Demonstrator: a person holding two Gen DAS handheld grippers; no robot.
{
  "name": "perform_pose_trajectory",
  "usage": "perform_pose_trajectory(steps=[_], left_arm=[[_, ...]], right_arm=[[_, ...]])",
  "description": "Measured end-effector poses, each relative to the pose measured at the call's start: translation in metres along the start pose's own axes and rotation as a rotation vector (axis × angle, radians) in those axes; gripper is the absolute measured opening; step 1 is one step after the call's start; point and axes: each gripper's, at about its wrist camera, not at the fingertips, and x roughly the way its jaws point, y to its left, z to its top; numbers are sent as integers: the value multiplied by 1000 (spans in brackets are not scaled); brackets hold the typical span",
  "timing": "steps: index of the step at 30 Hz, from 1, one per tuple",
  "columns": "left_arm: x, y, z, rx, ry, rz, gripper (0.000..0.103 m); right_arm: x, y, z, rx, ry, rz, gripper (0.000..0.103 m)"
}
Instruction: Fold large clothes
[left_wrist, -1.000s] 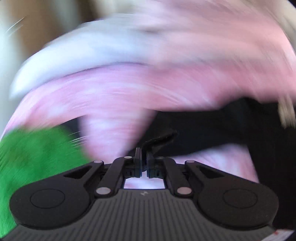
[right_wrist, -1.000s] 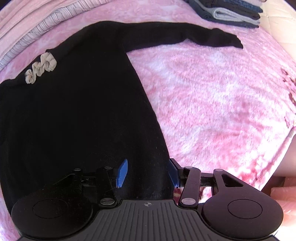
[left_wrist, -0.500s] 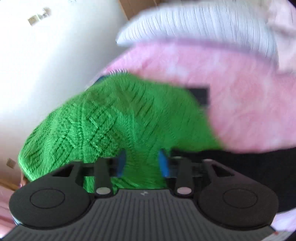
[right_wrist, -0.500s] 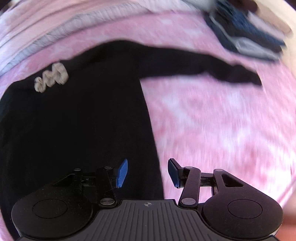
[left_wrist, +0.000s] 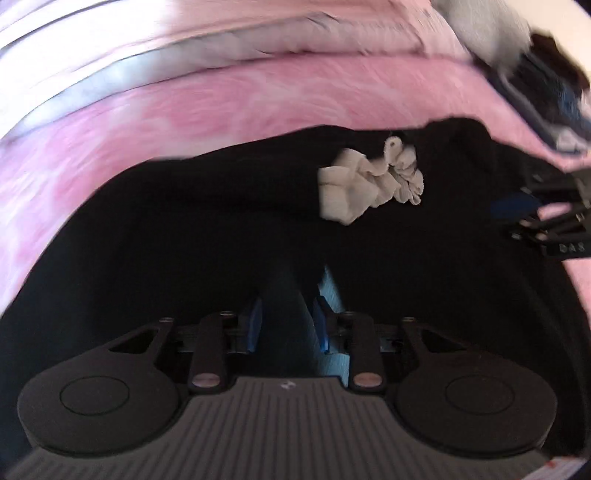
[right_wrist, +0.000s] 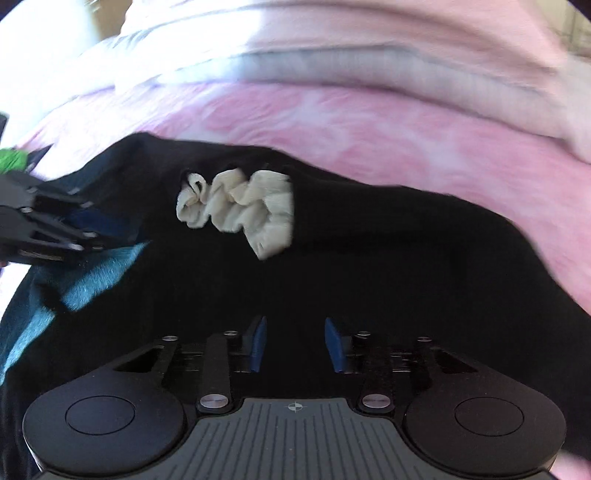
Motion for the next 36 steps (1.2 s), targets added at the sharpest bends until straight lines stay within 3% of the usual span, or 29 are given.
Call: perform_pose_trajectory(steps=[2, 4, 7, 8, 10, 11, 13, 15, 18, 21, 26, 29, 31, 32, 33, 34, 36], left_arm=[[16, -5, 17, 45, -27, 2, 27], [30, 5, 41, 42, -59, 10, 26], [63, 26, 87, 7, -91, 100, 21], [71, 37, 99, -41, -96, 125, 19], [81, 60, 119, -172, -125, 130, 20], [82, 69, 125, -240, -142, 157, 27], [82, 86, 127, -382, -152, 212, 26], [71, 96, 117, -487, -180, 193, 26], [40, 74, 92, -433, -206, 185, 26], [2, 43, 57, -388, -196, 163, 26], [-31, 14, 3, -542, -115, 124, 26], [-38, 5, -13, -622, -94, 125, 26], [-44, -2, -18, -641, -89, 139, 26], [-46, -6, -19, -647, -88, 141, 26], [-49, -10, -21, -649, -88, 141, 26], [-51, -14, -22, -646, -86, 148, 26], [-54, -23, -24, -636, -77, 163, 26]], right_arm=[[15, -13, 23, -48, -63, 10, 31], [27, -34, 53, -9, -121, -57, 31], [36, -86, 88, 253, -201, -133, 32], [33, -104, 93, 350, -221, -177, 32], [19, -132, 85, 524, -260, -155, 32], [6, -143, 71, 613, -284, -117, 32], [-32, -147, 31, 712, -342, -82, 32], [-76, -141, -18, 747, -372, -86, 34], [-139, -142, -109, 864, -338, -206, 37], [-196, -167, -205, 1121, -329, -358, 37], [-248, -241, -316, 1482, -520, -498, 37], [-240, -282, -339, 1625, -645, -443, 38], [-229, -298, -340, 1638, -678, -417, 37], [-225, -302, -334, 1619, -663, -439, 27], [-221, -302, -322, 1568, -613, -468, 5], [-221, -306, -313, 1501, -569, -497, 4], [-241, -301, -300, 1353, -606, -607, 4]])
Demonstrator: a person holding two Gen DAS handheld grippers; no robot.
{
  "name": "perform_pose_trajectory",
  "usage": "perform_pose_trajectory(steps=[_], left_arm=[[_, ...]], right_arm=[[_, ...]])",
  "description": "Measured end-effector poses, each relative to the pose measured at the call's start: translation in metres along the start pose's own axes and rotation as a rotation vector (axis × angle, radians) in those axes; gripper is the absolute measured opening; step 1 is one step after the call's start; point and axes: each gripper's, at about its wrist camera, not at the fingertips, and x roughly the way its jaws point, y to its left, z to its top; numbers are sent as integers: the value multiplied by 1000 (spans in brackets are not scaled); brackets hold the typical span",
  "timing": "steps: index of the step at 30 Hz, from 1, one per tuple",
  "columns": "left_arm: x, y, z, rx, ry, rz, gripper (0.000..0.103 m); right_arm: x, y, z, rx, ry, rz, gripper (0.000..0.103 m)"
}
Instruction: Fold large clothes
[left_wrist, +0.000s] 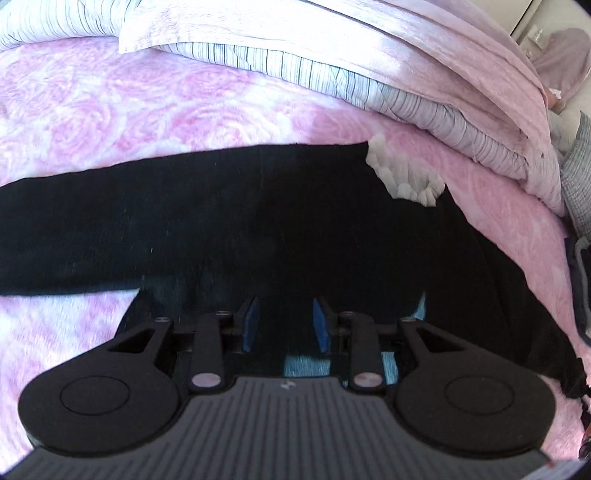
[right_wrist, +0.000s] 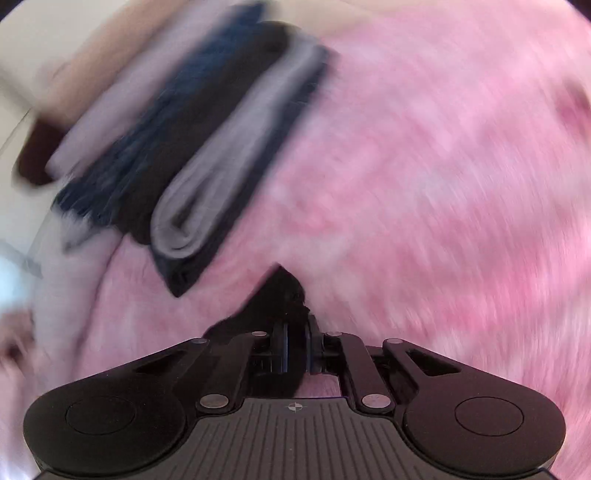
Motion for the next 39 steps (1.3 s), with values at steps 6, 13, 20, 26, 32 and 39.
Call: perform_pose_trajectory(steps=[6, 13, 20, 26, 32, 39], left_arm=[[-27, 0, -24, 79, -2, 43, 27], [-43, 21, -62, 93, 53, 102, 27], [-72, 30, -80, 214, 21, 91, 27], [-69, 30, -124, 439, 102, -4, 27], [-104, 75, -194, 492, 209, -10, 28], [-151, 105, -207, 440, 355, 24, 28]], right_arm=[[28, -7, 21, -144, 93, -99, 6], [-4, 56, -4, -319, 51, -280, 53], [-136, 173, -191, -843, 358, 282, 53], [-203, 164, -357, -1193, 604, 324, 53], [-273, 99, -396, -1178, 623, 96, 53], [-309, 104, -380, -962, 771, -53, 53]])
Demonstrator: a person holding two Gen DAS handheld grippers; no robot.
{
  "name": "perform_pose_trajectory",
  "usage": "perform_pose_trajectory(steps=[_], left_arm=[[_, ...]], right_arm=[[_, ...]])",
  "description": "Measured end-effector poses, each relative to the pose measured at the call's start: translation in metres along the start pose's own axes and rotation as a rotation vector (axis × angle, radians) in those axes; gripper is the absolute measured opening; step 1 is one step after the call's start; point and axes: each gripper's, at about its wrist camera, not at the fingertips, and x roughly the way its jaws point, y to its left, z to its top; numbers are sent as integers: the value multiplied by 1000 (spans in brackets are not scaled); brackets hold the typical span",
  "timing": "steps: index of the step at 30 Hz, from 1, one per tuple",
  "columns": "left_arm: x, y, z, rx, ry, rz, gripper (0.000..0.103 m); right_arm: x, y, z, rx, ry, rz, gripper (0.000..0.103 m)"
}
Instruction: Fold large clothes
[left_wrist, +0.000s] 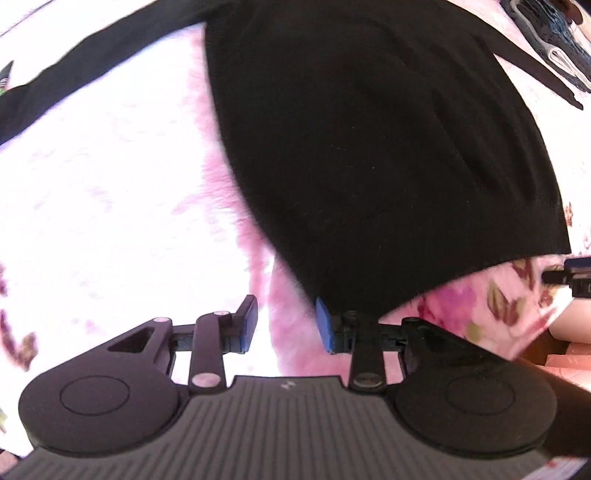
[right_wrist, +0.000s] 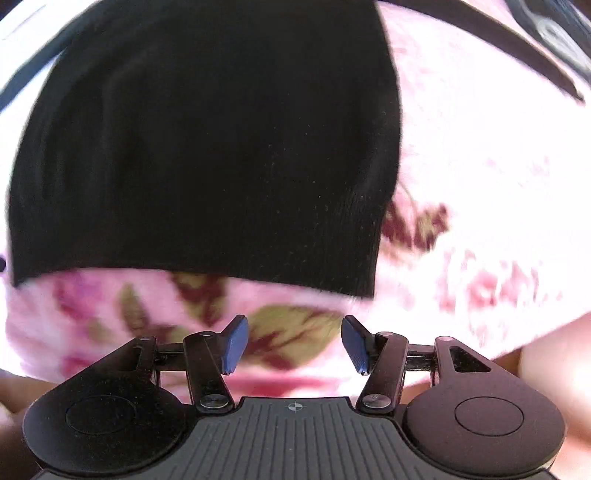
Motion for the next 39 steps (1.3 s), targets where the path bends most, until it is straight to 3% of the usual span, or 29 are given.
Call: perform_pose_trajectory(steps=[2, 7, 12, 14, 24, 39], left_arm=[[-31, 1, 6, 20, -34, 11, 30], [-131, 2, 27, 11, -207, -10, 55], [-210, -11, 33, -1, -326, -19, 77], [-229, -22, 28, -11, -355, -15, 79], [-263, -58, 4, -42, -363, 68, 86], [-271, -106, -42, -77, -342, 115, 89]], right_arm=[[-36, 2, 6, 54, -72, 46, 53], [-129, 11, 17, 93, -233, 159, 54], [-190, 19, 10, 50, -305, 181, 54], [-202, 30, 1, 21, -327, 173, 54], [-242, 26, -45, -82, -325, 130, 54], [-248, -4, -78, -200, -285, 137, 54]])
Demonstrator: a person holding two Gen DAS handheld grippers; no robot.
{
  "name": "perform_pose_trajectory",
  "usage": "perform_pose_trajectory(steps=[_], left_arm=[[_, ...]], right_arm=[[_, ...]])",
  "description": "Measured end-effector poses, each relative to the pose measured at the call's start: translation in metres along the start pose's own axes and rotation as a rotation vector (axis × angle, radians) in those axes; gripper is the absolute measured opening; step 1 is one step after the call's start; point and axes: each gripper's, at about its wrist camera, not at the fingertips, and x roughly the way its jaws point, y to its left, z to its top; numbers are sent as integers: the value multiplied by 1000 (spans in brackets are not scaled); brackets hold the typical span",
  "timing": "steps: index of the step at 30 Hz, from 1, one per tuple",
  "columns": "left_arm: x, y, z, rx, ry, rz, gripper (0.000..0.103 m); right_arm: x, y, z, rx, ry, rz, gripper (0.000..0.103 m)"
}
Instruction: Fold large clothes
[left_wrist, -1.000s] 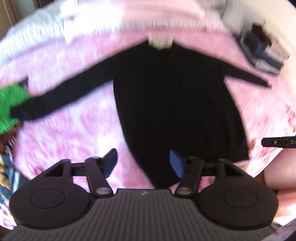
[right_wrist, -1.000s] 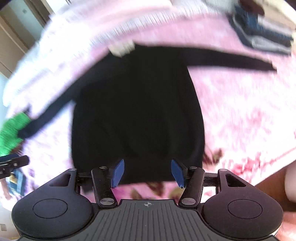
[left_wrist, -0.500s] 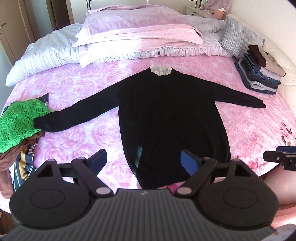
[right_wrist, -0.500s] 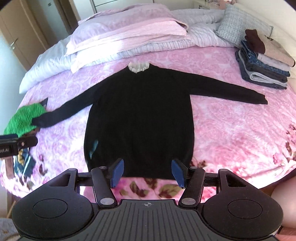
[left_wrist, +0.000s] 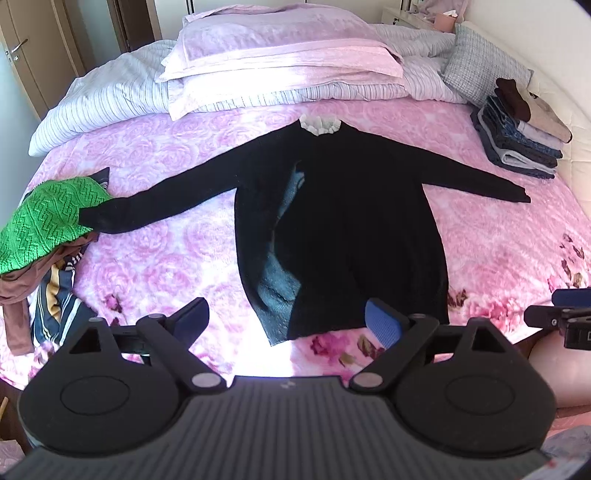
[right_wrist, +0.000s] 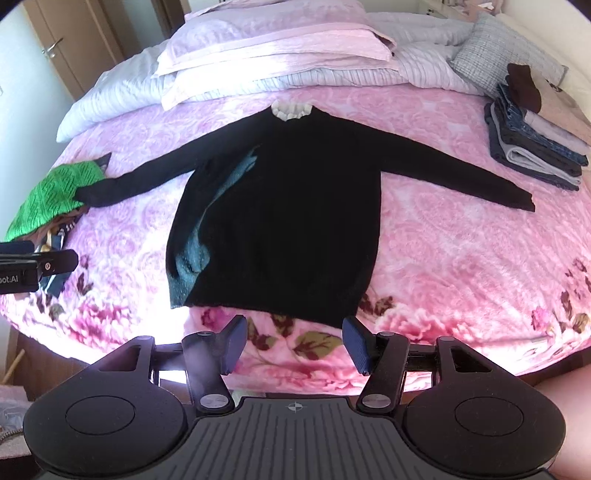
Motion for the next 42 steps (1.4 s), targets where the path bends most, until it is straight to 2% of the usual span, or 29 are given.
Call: perform_pose_trajectory(steps=[14, 25, 33, 42], left_arm=[[-2, -27, -2, 14, 8, 13, 90], [9, -14, 16, 43, -6, 16, 94], [44, 48, 57, -21, 4, -64, 94], [109, 162, 97, -131, -12, -16, 94]], right_arm=[[3, -14, -3, -1, 12, 34, 54], [20, -2, 24, 38, 11, 28, 54], [47, 16, 68, 127, 4, -20, 54], [93, 26, 120, 235, -10, -92, 54]])
